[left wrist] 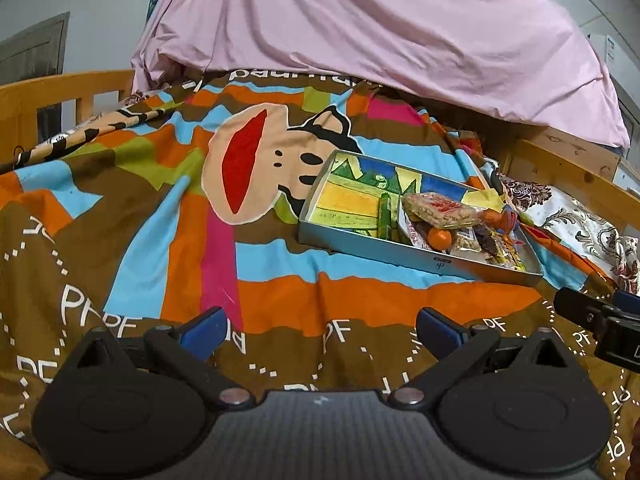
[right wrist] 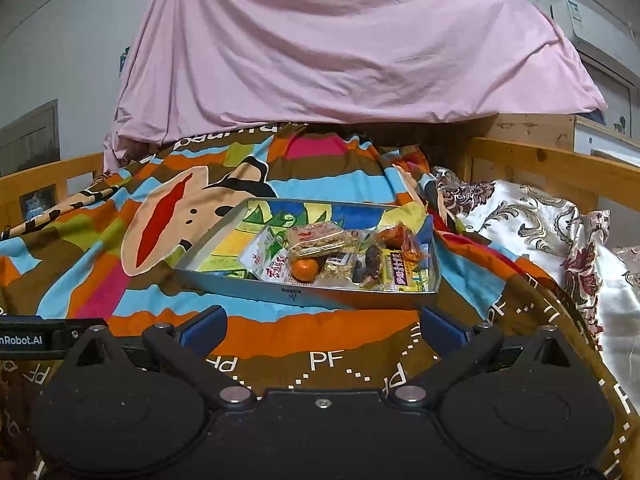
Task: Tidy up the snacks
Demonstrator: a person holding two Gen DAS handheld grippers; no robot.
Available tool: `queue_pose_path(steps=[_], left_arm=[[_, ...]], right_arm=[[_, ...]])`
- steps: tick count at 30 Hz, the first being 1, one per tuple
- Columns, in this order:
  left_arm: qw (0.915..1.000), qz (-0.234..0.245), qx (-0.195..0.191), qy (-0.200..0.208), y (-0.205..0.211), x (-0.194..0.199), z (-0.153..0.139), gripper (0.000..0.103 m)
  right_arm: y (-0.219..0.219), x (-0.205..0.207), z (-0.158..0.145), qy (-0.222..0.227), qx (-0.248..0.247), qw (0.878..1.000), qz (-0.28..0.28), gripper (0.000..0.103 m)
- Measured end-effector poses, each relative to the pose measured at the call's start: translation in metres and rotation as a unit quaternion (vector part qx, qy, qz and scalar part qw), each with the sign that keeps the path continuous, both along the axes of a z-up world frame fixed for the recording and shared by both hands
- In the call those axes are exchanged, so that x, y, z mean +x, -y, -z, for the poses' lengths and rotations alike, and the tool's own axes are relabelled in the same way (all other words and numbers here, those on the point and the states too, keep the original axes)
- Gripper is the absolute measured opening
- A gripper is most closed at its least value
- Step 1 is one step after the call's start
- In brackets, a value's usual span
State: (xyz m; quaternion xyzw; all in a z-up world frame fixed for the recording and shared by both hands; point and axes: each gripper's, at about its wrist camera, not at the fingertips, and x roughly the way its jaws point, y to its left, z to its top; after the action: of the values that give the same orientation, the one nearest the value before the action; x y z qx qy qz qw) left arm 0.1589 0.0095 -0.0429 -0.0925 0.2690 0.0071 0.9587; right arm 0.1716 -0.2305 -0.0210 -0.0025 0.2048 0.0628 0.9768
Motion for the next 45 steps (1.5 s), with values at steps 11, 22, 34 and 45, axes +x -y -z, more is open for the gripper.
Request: queue_pose_path(steps=[11,22,34,45], left_arm=[[1.0000,-0.003,0.005,0.000,0.0009,-0.0019,0.0002,0.103],[0.9999,0.000,0.012,-0.002,0.0035,-0.0028,0.0011,0.103],[0.9999,0.002,0.011,-0.003,0.0044,-0.0025,0.0019,0.103],[0.9999,-0.006,0.012,-0.003,0.0054,-0.0041,0.0008,0.103]], right_arm=[[0.0031,0.0017,0.0001,-0.001,0.006,1.000,0.004,0.102],[0.0037,0.0017,-0.0006,-0.001,0.007,1.000,0.005,0.102],[0.0036,0.0020,-0.0005,-0.003,0.007,1.000,0.005,0.102],[0.0035,0.0023,-0.0005,-0.004,0.006,1.000,0.005,0.102]])
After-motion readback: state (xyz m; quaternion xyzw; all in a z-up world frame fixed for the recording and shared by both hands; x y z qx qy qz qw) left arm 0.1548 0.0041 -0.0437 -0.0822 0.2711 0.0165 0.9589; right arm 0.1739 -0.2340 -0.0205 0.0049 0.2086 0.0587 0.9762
